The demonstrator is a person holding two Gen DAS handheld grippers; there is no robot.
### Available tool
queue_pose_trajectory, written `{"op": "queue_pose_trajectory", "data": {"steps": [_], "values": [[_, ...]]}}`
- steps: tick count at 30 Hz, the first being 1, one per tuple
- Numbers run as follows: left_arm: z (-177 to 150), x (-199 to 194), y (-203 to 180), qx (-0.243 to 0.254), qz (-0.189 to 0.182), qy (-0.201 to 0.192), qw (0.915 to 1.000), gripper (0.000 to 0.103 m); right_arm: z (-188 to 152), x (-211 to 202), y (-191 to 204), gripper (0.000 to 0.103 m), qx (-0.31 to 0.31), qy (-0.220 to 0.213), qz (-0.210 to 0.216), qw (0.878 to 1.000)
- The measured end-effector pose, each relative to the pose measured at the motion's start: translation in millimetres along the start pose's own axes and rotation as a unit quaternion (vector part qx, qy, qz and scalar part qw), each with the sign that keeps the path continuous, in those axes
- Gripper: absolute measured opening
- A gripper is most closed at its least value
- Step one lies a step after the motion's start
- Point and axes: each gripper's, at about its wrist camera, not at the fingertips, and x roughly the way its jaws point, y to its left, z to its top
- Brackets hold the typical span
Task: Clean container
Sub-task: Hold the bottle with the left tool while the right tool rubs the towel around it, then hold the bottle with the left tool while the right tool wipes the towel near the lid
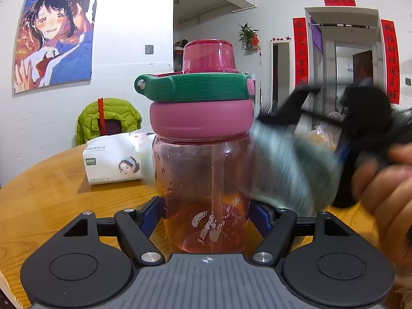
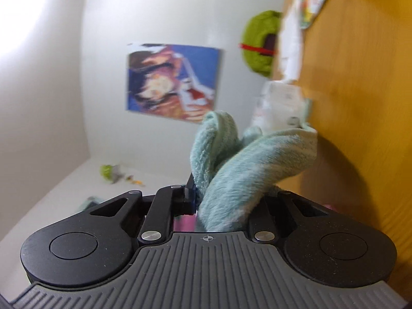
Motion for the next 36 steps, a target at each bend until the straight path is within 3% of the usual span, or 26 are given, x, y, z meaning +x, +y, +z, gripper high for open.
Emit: {"op": "queue_pose_trajectory", "data": {"steps": [4, 8, 12, 16, 19, 24, 28, 36], "values": [[0, 0, -1, 0.004, 0.000, 0.001, 1.0000, 0.071, 0, 12, -16, 0.021, 0.001, 0.025, -0.143, 0.989], [0, 0, -1, 0.005, 0.003, 0.003, 1.0000, 0.071, -1, 16, -11, 0.021, -0.031, 0.027, -0.173, 0.984], [1, -4, -9, -0.010, 0.019, 0.027, 0.9994, 0.084, -1, 15, 1, 0.022, -0.069, 0.015, -0.156, 0.985], [1, -10, -14, -0.025, 0.035, 0.039, 0.9983, 0.084, 3, 5, 11, 0.022, -0.087, -0.021, -0.101, 0.991], [0, -13, -18, -0.011, 0.056, 0.033, 0.9978, 0.078, 4, 0, 16, 0.022, -0.095, -0.033, -0.082, 0.991], [-2, -13, -21, 0.006, 0.042, 0.016, 0.9990, 0.077, 1, 7, 14, 0.022, -0.083, 0.004, -0.083, 0.993], [2, -3, -8, 0.002, 0.024, 0.004, 0.9997, 0.071, -2, 4, 20, 0.022, -0.094, -0.004, -0.103, 0.990], [1, 0, -2, -0.004, 0.004, -0.003, 1.0000, 0.070, -3, 1, 19, 0.021, -0.090, -0.002, -0.119, 0.989]]}}
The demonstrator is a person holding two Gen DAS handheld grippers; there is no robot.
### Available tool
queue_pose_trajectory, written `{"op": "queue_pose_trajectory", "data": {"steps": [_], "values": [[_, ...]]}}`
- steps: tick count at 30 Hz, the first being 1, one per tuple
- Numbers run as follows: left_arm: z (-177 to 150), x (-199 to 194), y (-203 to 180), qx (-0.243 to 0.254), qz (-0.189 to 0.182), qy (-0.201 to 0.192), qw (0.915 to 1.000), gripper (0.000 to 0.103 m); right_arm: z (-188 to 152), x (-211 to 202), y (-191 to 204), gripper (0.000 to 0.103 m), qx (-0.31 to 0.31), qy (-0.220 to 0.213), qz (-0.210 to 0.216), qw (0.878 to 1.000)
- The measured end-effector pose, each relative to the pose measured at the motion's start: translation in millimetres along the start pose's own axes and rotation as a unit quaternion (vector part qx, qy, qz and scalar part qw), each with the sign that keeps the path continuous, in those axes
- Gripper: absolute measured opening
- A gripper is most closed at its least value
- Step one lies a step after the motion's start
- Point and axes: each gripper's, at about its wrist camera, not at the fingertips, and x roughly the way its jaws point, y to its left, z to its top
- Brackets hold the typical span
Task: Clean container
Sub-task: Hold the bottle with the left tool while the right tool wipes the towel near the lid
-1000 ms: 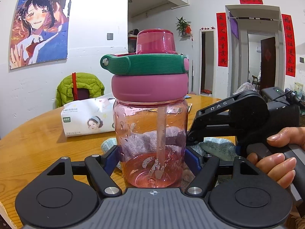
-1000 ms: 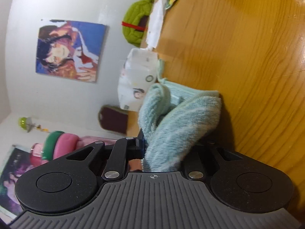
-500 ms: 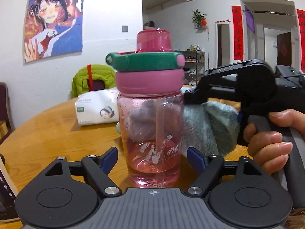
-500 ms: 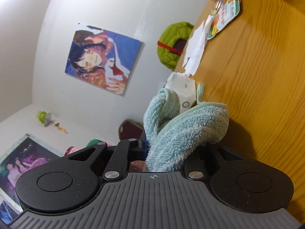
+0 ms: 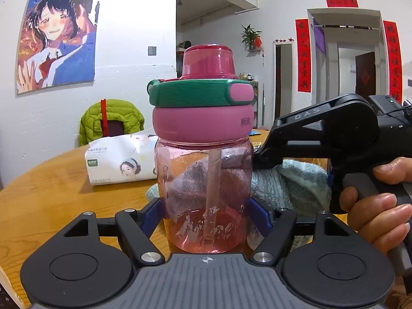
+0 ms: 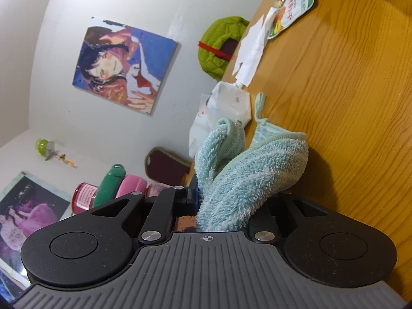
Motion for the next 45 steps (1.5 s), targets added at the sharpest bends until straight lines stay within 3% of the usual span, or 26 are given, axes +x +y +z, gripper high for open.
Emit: {"op": "queue_pose_trajectory", "data": {"steps": [2, 5, 7, 10, 13, 16, 22, 26, 31, 34, 35, 39, 43, 45], "values": [[0, -1, 0, 0.001, -0.001, -0.001, 1.0000, 0.070, 2, -7, 0, 0.021, 0.009, -0.010, 0.042, 0.999], [0, 0, -1, 0.001, -0.001, -0.001, 1.0000, 0.070, 6, -20, -3, 0.021, 0.060, -0.023, 0.180, 0.982], [0, 0, -1, 0.002, 0.000, -0.002, 1.0000, 0.070, 6, -20, -5, 0.021, 0.077, -0.018, 0.211, 0.974], [2, 3, -2, 0.001, 0.002, -0.001, 1.0000, 0.070, 2, -9, -13, 0.021, 0.096, 0.000, 0.173, 0.980], [9, 12, -4, -0.002, 0.011, 0.010, 0.9999, 0.070, 2, -2, -21, 0.021, 0.097, 0.002, 0.112, 0.989], [19, 23, -7, -0.004, 0.015, 0.031, 0.9994, 0.070, 4, -1, -26, 0.021, 0.090, -0.006, 0.080, 0.993], [11, 19, -4, 0.003, 0.003, 0.008, 1.0000, 0.070, 7, -3, -24, 0.021, 0.071, -0.015, 0.052, 0.996], [7, 13, 4, 0.000, -0.020, 0.002, 0.9998, 0.070, 11, -1, -13, 0.021, 0.068, -0.020, 0.073, 0.995], [5, 10, 2, 0.004, -0.019, -0.002, 0.9998, 0.070, 13, 0, -10, 0.021, 0.101, -0.028, 0.158, 0.982], [4, 9, 1, 0.004, -0.016, -0.004, 0.9999, 0.070, 10, 4, -22, 0.021, 0.124, -0.014, 0.176, 0.976], [4, 9, 1, 0.003, -0.015, -0.005, 0.9999, 0.070, 9, 5, -26, 0.021, 0.129, -0.009, 0.169, 0.977], [4, 8, -1, 0.005, -0.008, -0.006, 0.9999, 0.070, 6, 12, -31, 0.021, 0.111, 0.014, 0.066, 0.991], [4, 8, -1, 0.008, -0.008, -0.006, 0.9999, 0.070, 4, 21, -30, 0.021, 0.079, 0.034, -0.032, 0.996], [4, 8, 1, 0.009, -0.011, -0.005, 0.9999, 0.070, 4, 22, -26, 0.021, 0.055, 0.033, -0.051, 0.997]]}}
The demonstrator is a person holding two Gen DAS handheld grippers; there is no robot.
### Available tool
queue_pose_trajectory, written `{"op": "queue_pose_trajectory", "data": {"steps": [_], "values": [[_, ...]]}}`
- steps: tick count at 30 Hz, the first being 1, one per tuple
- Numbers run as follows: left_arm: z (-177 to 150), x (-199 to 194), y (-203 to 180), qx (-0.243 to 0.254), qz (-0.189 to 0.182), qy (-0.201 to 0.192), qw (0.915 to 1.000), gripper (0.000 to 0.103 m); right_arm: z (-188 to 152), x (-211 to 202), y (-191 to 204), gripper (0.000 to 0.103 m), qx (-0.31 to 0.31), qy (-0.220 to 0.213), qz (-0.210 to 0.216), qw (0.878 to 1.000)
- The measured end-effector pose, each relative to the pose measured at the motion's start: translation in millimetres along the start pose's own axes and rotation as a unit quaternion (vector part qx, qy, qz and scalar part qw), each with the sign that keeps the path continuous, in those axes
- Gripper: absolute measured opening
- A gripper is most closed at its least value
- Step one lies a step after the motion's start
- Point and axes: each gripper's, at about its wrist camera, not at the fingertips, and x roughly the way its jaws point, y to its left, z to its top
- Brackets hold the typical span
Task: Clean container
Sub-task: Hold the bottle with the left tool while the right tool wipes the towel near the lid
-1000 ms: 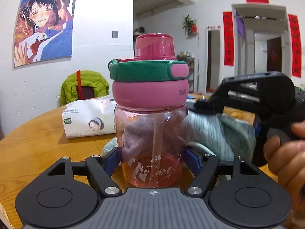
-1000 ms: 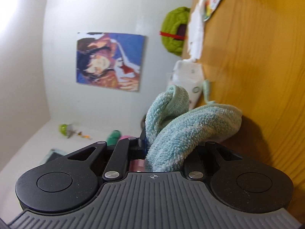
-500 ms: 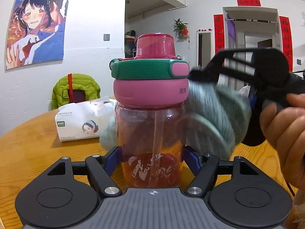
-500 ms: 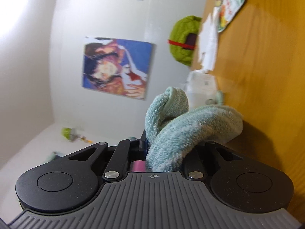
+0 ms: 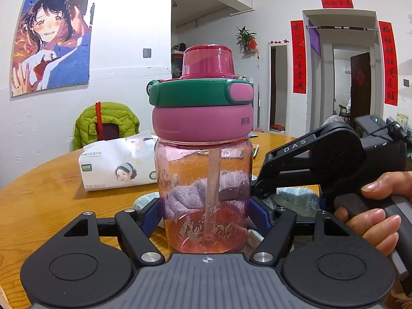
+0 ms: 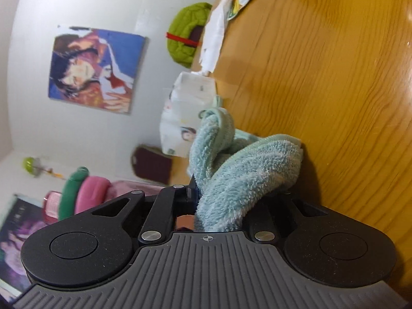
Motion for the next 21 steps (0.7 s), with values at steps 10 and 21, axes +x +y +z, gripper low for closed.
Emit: {"op": "queue_pose_trajectory", "data": {"steps": [10, 21], "values": [[5, -15, -18, 0.013, 0.060, 0.015, 0.9980, 0.093, -3, -24, 26, 0.016, -0.092, -0.074, 0.023, 0.993], [-1, -13, -22, 0.028, 0.032, 0.018, 0.9989, 0.086, 0, -19, 17, 0.016, -0.022, -0.034, 0.103, 0.994]]}}
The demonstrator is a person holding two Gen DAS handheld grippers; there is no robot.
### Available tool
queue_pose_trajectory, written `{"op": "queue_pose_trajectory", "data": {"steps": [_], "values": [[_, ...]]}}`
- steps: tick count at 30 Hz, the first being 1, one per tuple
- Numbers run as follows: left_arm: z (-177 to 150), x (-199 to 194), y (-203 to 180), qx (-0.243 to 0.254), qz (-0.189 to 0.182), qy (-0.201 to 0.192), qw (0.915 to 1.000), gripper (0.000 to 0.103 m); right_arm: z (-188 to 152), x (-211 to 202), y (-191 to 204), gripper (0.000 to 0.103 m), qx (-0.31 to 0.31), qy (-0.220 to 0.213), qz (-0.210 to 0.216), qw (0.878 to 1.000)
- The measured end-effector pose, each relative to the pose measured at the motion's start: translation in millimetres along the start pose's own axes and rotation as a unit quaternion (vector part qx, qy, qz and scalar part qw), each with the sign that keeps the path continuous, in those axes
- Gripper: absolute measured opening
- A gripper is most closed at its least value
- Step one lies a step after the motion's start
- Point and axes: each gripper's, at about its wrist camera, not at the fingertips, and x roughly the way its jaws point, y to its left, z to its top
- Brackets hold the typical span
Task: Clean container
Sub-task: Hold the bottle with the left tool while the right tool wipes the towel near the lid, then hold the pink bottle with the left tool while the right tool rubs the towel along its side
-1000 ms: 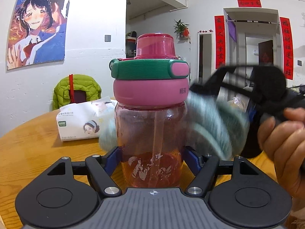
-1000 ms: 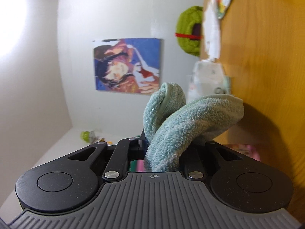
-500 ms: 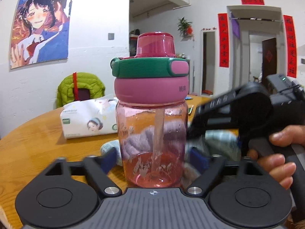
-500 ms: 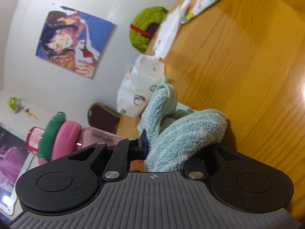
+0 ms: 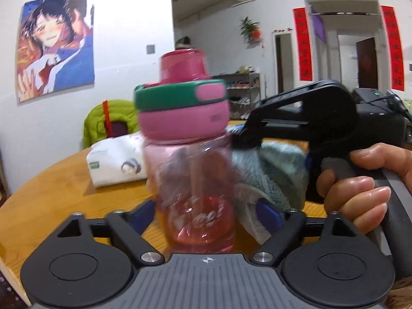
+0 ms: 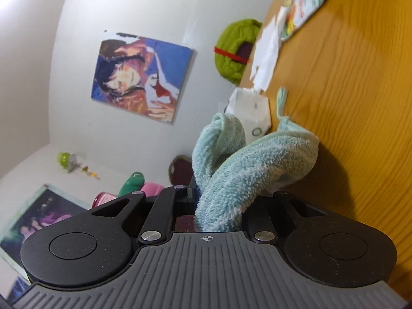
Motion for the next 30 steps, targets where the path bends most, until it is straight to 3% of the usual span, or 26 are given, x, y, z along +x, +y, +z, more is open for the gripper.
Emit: {"op": "queue_pose_trajectory", "data": {"steps": [6, 10, 14, 16, 18, 20, 22, 25, 30], "values": [[0, 9, 11, -0.011, -0.028, -0.013, 0.9994, 0.081, -4, -9, 12, 0.016, -0.019, 0.000, -0.042, 0.999], [-1, 12, 16, -0.012, -0.033, -0.013, 0.9993, 0.071, -7, -8, 12, 0.016, -0.036, 0.002, -0.070, 0.997], [-1, 12, 17, -0.009, -0.036, -0.013, 0.9992, 0.071, -7, -3, 9, 0.016, -0.040, 0.014, -0.111, 0.993], [-1, 12, 17, -0.009, -0.036, -0.013, 0.9992, 0.071, -6, -7, 11, 0.016, -0.039, 0.005, -0.083, 0.996], [0, 12, 17, -0.009, -0.036, -0.013, 0.9992, 0.071, -2, -16, 10, 0.016, -0.014, -0.013, -0.007, 1.000], [0, 12, 17, -0.008, -0.037, -0.013, 0.9992, 0.071, 2, -24, 6, 0.016, 0.021, -0.022, 0.084, 0.996], [0, 11, 17, -0.007, -0.039, -0.014, 0.9991, 0.071, 3, -25, 3, 0.016, 0.042, -0.016, 0.124, 0.991], [-1, 11, 17, -0.008, -0.039, -0.015, 0.9991, 0.071, -1, -15, -4, 0.016, 0.056, -0.003, 0.088, 0.995], [-5, 17, 16, -0.006, -0.038, -0.018, 0.9991, 0.071, -4, 6, -16, 0.019, 0.047, 0.035, -0.078, 0.995]]}}
